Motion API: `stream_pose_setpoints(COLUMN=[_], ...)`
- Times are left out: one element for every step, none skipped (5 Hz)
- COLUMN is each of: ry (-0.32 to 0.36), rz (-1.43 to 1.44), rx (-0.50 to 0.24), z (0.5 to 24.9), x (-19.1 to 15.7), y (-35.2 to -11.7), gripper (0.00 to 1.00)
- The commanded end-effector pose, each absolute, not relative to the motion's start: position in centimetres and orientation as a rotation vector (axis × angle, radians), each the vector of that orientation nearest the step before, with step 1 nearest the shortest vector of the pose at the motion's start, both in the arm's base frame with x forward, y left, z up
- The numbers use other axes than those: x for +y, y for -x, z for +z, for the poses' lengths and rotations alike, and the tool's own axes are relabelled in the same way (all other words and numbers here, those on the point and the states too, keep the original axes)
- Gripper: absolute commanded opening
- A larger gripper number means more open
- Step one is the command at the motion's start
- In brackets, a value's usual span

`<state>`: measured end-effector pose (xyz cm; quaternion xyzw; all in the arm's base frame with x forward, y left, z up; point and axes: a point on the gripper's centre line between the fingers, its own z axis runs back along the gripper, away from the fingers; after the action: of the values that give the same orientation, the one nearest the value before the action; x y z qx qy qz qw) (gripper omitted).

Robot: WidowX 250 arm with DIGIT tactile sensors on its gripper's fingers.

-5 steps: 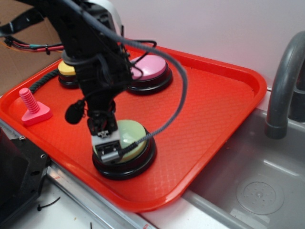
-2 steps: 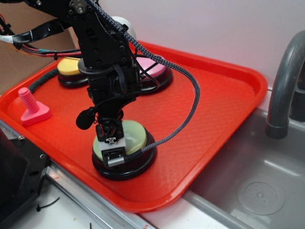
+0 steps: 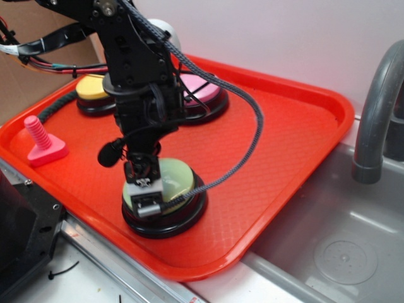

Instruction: Push the green button.

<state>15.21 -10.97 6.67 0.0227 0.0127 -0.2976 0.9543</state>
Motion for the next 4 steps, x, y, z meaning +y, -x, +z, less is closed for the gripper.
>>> stream_pose_setpoints(ry=[0.0,0.001,-0.001,-0.012], rz=[-0.608,-0.616,-0.625,-0.619], rx=[0.015,0.021,0.032,0.027], z=[9.8,10.3,10.7,11.3], x=[-11.6,-11.8,-12.1,-12.0], y=[-16.4,-16.6,-16.8,-16.7], gripper=[1.0,1.0,1.0,1.0])
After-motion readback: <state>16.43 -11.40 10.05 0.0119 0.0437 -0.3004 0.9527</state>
